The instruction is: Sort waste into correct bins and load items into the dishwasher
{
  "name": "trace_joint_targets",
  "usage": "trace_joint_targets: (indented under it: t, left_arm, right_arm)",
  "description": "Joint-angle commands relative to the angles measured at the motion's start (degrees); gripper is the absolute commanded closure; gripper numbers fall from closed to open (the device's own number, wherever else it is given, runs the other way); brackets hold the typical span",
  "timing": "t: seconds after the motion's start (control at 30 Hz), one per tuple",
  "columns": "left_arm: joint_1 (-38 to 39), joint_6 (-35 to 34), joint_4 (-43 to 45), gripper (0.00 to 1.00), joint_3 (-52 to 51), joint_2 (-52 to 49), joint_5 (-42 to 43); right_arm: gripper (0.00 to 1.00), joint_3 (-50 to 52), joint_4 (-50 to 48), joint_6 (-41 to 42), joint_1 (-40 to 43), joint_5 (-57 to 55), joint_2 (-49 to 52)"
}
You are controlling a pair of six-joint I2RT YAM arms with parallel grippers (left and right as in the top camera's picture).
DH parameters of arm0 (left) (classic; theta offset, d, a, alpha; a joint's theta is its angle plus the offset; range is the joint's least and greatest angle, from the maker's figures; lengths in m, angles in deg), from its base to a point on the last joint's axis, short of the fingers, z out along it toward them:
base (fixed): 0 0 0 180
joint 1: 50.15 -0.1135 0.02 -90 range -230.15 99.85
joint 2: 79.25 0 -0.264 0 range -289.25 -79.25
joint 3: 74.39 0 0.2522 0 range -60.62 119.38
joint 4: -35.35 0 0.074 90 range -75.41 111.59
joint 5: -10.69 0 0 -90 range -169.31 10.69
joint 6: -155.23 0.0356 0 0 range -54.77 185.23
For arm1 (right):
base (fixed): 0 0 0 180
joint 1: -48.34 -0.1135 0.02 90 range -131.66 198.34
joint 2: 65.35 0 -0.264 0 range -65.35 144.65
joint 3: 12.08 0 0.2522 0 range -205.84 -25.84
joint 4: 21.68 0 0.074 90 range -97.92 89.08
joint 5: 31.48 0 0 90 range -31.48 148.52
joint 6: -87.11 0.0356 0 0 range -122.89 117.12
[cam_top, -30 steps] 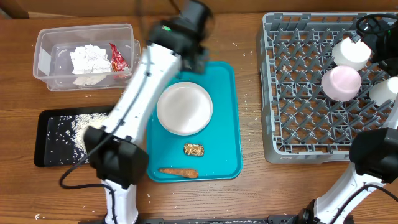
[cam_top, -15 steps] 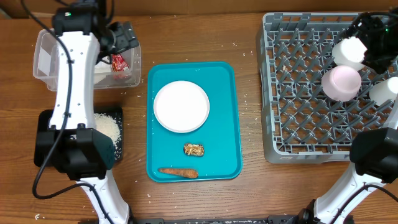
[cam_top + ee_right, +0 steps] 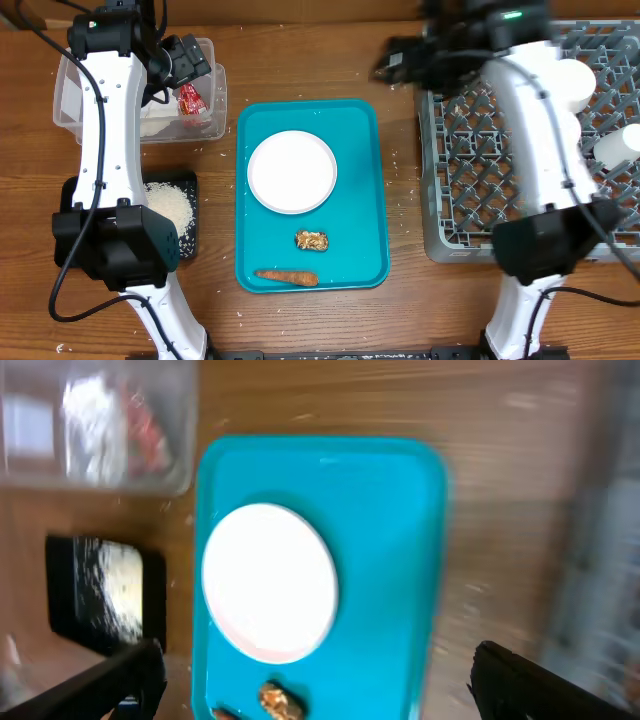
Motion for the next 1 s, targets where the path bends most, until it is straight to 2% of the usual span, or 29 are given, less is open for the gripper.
trace_joint_targets:
  t: [0.0, 0.27, 0.43, 0.67, 0.97]
  left_arm:
    - [0.26, -0.61, 0.07, 0.00, 0.59, 0.24, 0.63]
    - [0.28, -0.61, 0.07, 0.00, 0.59, 0.24, 0.63]
    - [0.28, -0.61, 0.07, 0.00, 0.59, 0.24, 0.63]
    - [0.31, -0.61, 0.07, 0.00, 0.59, 0.24, 0.66]
    - [0.28, -0.61, 0.07, 0.00, 0.59, 0.24, 0.66]
  right_arm:
    - [0.00, 0.26, -4.94, -2.56, -5.40, -4.17, 0.15]
    - [0.00, 3.63, -8.39, -1.99, -13.75, -10.34, 4.42]
    - [0.00, 8.09, -10.84, 2.73, -15.02, -10.29, 9.66]
    - [0.22, 8.15, -10.38, 7.98, -15.26, -6.45, 17.27]
    - [0.37, 8.15, -9.97, 11.76, -16.87, -12.09, 21.77]
